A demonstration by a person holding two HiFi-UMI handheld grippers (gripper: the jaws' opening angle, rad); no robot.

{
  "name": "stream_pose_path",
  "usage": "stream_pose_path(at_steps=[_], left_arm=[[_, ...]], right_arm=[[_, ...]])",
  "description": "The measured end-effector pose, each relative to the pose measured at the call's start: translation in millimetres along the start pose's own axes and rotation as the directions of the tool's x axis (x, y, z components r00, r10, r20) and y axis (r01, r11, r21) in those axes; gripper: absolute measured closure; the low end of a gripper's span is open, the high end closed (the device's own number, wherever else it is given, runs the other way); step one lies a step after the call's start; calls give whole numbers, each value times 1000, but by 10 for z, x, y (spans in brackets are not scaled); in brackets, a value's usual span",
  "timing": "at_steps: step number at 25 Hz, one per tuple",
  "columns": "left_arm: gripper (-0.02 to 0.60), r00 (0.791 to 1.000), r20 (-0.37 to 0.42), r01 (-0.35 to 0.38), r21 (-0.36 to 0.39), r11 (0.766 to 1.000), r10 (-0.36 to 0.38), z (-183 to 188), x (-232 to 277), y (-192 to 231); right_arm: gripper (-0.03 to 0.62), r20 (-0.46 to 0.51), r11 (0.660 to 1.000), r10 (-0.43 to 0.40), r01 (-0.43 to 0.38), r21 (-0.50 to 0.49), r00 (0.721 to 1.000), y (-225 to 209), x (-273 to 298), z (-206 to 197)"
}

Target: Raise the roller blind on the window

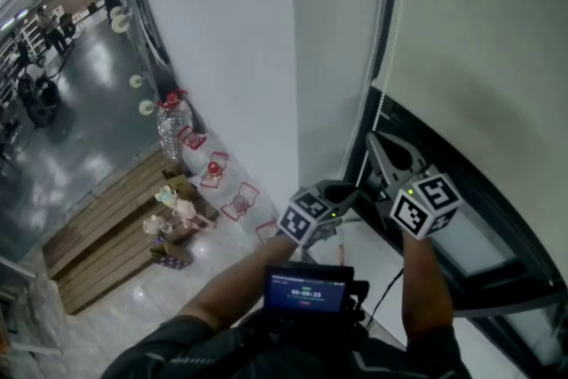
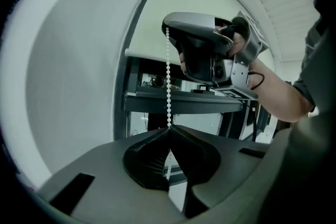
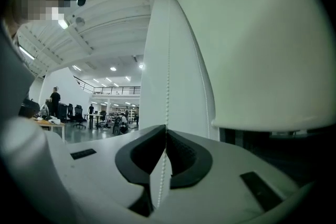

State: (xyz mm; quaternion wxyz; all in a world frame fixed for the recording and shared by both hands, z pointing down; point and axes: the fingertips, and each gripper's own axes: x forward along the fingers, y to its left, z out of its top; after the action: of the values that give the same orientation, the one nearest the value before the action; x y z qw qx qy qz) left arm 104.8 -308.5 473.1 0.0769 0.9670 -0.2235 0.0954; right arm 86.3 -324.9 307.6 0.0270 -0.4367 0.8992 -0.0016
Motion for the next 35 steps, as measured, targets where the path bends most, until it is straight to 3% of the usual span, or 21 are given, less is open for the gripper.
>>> stream_pose_path(at_steps=[4, 10, 13, 15, 18, 23, 27, 31, 33, 35], left_arm=[[586, 1000, 2, 10, -33, 999, -10, -57, 16, 2], [584, 1000, -9, 22, -26, 999, -22, -34, -27, -43], [560, 1000, -5, -7, -30, 1000, 7, -18, -183, 51], [476, 998, 41, -40, 13, 999, 40, 206, -355, 106], [476, 990, 135, -39, 47, 998, 33, 660, -586, 110], [476, 943, 332, -15, 47, 999, -1, 1679, -847, 0], [476, 934, 354, -11, 126, 992, -35, 2253, -763, -98], [478, 941, 336, -11, 151, 988, -41, 2436, -589, -116], [580, 943, 330, -17, 157, 987, -36, 2446, -541, -112], [581, 939, 340, -12, 158, 987, -43, 2448, -523, -127]], right_arm=[[588, -18, 1000, -1, 2, 22, 1000, -16, -3, -155], [589, -20, 1000, -22, 23, 16, 1000, -65, -27, -123], [589, -12, 1000, -15, 16, 22, 1000, -49, -32, -135], [589, -8, 1000, -8, 8, 25, 1000, -55, -25, -147], [589, 1, 1000, 5, -5, 25, 1000, -62, -29, -159], [589, -5, 1000, 13, -13, 22, 1000, 12, -31, -144], [589, -1, 999, 24, -24, 22, 1000, 64, -62, -110], [589, -2, 999, 34, -34, 19, 999, 115, -89, -131], [589, -3, 999, 36, -36, 20, 999, 115, -99, -136], [589, -2, 999, 35, -35, 20, 999, 103, -116, -133]])
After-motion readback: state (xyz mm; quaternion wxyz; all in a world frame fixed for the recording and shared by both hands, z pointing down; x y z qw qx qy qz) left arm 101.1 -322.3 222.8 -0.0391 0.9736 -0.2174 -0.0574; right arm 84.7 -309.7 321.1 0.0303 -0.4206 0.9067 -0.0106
